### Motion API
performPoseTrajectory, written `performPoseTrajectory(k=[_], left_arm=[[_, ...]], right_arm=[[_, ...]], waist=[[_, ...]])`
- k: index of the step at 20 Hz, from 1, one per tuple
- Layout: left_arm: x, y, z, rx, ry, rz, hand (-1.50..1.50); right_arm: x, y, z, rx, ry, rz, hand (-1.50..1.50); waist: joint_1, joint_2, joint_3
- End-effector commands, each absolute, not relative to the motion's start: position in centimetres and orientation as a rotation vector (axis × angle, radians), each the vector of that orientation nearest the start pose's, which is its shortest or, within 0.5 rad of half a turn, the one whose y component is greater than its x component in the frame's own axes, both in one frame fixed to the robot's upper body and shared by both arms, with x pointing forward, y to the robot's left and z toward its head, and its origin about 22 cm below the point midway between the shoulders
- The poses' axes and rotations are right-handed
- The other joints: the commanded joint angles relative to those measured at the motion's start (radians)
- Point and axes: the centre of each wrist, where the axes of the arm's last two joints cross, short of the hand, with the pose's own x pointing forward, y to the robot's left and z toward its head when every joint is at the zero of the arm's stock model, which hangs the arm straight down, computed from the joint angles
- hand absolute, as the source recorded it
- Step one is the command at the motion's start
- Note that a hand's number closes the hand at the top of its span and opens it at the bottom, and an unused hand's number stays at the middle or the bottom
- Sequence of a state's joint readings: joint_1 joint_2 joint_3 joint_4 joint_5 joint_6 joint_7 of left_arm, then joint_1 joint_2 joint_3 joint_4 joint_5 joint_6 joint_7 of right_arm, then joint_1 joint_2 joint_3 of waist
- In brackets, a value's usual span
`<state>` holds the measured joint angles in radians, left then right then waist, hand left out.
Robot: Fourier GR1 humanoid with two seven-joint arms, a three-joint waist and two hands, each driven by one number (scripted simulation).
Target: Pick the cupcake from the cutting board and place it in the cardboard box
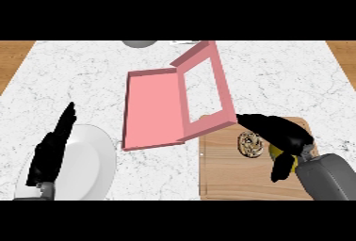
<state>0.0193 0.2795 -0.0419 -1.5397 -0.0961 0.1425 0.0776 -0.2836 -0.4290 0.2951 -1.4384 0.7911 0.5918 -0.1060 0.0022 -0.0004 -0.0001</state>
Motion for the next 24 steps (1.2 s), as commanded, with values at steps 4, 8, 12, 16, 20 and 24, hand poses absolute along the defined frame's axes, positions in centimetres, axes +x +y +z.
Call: performPoseTrajectory(k=[4, 8, 12, 16, 20, 24], left_arm=[[23.9, 28.0, -0.6, 0.365, -1.457, -0.217, 0.00], [23.4, 29.8, 1.3, 0.396, -1.447, -0.202, 0.00], [24.9, 27.0, 0.7, 0.389, -1.454, -0.196, 0.00], [23.5, 30.5, 1.5, 0.390, -1.461, -0.201, 0.00], [23.5, 28.9, -0.1, 0.373, -1.441, -0.185, 0.00], [25.0, 30.4, 1.3, 0.404, -1.452, -0.175, 0.00]], right_arm=[[30.5, -23.1, 2.9, -0.324, -1.132, 1.620, -1.50], [29.6, -26.2, 1.5, -0.318, -1.119, 1.670, -1.50], [30.0, -24.4, -0.1, -0.313, -1.090, 1.678, -1.50], [31.3, -25.1, -0.1, -0.260, -1.119, 1.646, 1.50], [30.5, -22.7, 1.3, -0.478, -1.298, 1.633, 1.50], [29.2, -21.8, 0.6, -0.628, -1.249, 1.481, 1.50]], waist=[[0.001, 0.001, 0.000], [0.001, 0.001, 0.000], [0.000, 0.001, 0.000], [0.005, 0.001, 0.000], [0.001, 0.000, 0.000], [-0.014, -0.002, -0.001]])
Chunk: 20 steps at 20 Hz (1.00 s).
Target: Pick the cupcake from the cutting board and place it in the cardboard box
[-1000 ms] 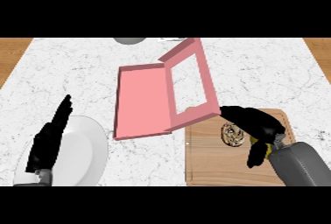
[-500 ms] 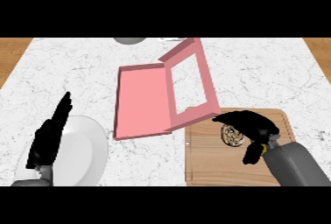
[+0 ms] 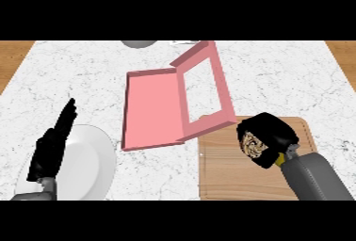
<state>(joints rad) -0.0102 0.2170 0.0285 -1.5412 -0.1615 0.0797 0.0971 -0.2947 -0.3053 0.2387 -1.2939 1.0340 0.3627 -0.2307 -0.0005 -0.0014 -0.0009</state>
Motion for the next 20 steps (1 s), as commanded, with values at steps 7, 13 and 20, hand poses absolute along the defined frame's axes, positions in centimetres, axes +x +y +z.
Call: performPoseTrajectory(k=[7, 13, 20], left_arm=[[22.3, 30.3, -0.4, 0.441, -1.377, -0.140, 0.00], [22.5, 29.1, -0.3, 0.409, -1.423, -0.181, 0.00], [23.6, 28.5, -0.1, 0.403, -1.430, -0.191, 0.00]], right_arm=[[25.4, -21.8, -1.7, -1.006, -0.819, 0.893, 1.50], [21.2, -15.0, 2.0, -1.227, -0.827, 0.722, 1.50], [15.3, -8.7, 9.9, -1.233, -1.017, 0.584, 1.50]], waist=[[-0.094, -0.027, -0.006], [-0.038, -0.015, -0.003], [-0.010, -0.007, -0.001]])
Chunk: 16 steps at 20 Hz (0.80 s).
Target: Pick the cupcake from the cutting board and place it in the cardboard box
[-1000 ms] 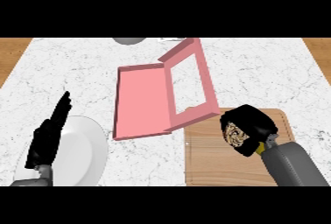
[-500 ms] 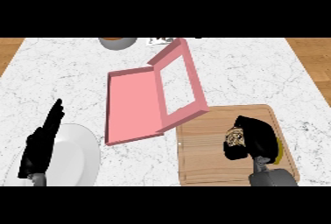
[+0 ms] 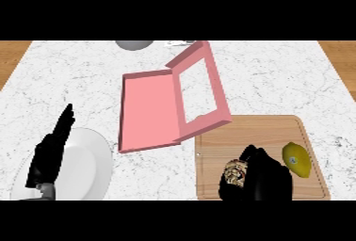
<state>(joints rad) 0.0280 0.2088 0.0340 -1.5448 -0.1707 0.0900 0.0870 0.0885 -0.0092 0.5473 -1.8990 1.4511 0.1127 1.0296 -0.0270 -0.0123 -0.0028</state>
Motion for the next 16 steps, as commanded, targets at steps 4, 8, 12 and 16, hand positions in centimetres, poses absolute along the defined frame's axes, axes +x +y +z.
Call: performPoseTrajectory(k=[4, 8, 12, 16], left_arm=[[24.1, 28.3, 0.0, 0.380, -1.438, -0.206, 0.00], [24.6, 28.8, 1.9, 0.388, -1.460, -0.220, 0.00], [25.6, 28.9, 0.9, 0.378, -1.458, -0.216, 0.00], [24.1, 28.7, 0.7, 0.368, -1.452, -0.224, 0.00]], right_arm=[[14.4, -7.7, 13.1, -1.165, -1.337, 0.449, 1.50], [15.1, -6.1, 15.8, -1.133, -1.476, 0.437, 1.50], [16.2, -3.9, 17.4, -1.104, -1.548, 0.454, 1.50], [19.0, -3.1, 19.1, -1.092, -1.539, 0.434, 1.50]], waist=[[0.022, 0.006, 0.002], [0.042, 0.011, 0.002], [0.045, 0.015, 0.001], [0.054, 0.013, 0.001]])
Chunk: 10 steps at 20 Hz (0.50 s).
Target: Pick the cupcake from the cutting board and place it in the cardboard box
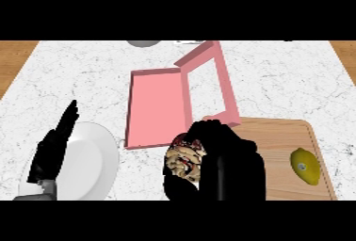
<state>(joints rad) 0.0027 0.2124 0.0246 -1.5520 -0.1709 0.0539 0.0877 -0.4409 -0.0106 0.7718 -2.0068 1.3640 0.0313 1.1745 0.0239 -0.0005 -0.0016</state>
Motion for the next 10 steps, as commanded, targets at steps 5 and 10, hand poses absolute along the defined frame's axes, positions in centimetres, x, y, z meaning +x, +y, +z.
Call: performPoseTrajectory(k=[5, 10], left_arm=[[24.4, 28.0, 1.4, 0.343, -1.464, -0.221, 0.00], [24.6, 27.8, 1.2, 0.352, -1.467, -0.245, 0.00]], right_arm=[[24.8, -1.8, 20.1, -1.112, -1.470, 0.442, 1.50], [28.6, -0.3, 20.4, -1.100, -1.407, 0.465, 1.50]], waist=[[0.024, 0.006, 0.000], [0.031, 0.008, -0.001]])
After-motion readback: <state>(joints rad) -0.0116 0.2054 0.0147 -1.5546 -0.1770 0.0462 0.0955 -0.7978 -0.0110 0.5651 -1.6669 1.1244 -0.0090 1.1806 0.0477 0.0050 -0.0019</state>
